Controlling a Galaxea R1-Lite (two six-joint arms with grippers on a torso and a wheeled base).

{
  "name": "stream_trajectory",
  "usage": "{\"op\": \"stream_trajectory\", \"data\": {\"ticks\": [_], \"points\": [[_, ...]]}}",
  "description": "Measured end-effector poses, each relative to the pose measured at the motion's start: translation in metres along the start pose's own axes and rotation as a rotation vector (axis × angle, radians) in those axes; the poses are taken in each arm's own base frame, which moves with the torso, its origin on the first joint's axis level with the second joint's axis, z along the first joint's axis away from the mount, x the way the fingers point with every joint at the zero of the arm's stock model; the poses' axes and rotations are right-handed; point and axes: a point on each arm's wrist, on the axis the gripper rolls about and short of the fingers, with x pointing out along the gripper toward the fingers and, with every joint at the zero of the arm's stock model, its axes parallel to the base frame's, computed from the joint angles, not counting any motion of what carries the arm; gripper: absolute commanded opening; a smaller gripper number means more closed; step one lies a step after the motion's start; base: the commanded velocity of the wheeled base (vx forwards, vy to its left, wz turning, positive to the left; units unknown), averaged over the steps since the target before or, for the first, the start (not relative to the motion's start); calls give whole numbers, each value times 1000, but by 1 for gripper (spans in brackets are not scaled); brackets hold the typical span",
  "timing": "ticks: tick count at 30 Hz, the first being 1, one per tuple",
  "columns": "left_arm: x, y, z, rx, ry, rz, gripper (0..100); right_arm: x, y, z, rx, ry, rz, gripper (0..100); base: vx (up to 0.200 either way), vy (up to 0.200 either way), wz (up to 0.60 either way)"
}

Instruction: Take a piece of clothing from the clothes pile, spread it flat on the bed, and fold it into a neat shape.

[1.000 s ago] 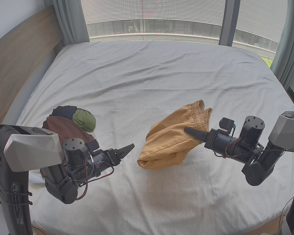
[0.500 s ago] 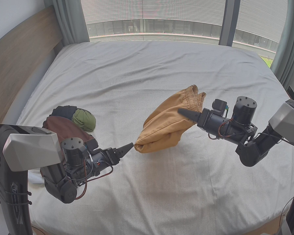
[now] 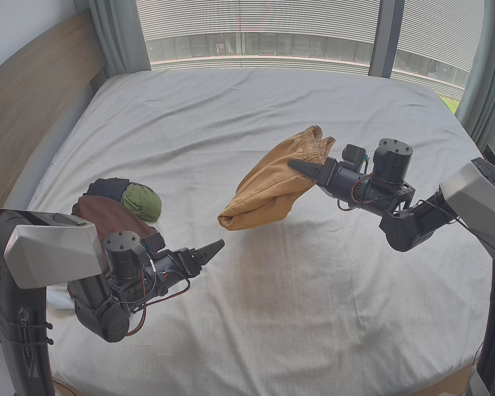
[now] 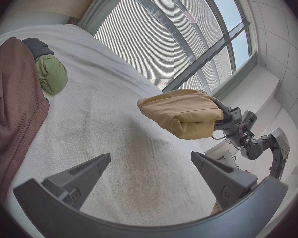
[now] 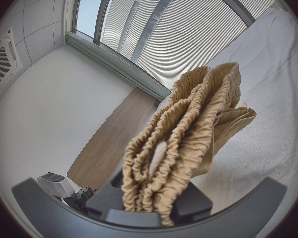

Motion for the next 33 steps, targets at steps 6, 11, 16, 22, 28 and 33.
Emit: {"op": "stream_trajectory", "data": {"ticks": [6,11,16,22,28,33], "points": [[0,0,0,0,1,-1,100,14,-9,4,7,8,-7,0,0,0,0],[0,0,0,0,0,-2,100,25,-16,5,8,10,-8,0,0,0,0],[0,0,0,1,0,-2,100,34,-21,7,10,14,-11,0,0,0,0],[0,1,1,1,-2,-1,100,47,-23,19,-8,-10,6,0,0,0,0],[0,2,2,1,-4,0,100,60,-29,25,-26,-33,26,0,0,0,0],[-1,3,3,0,-5,3,100,66,-53,10,-11,-15,0,0,0,0,0]]}}
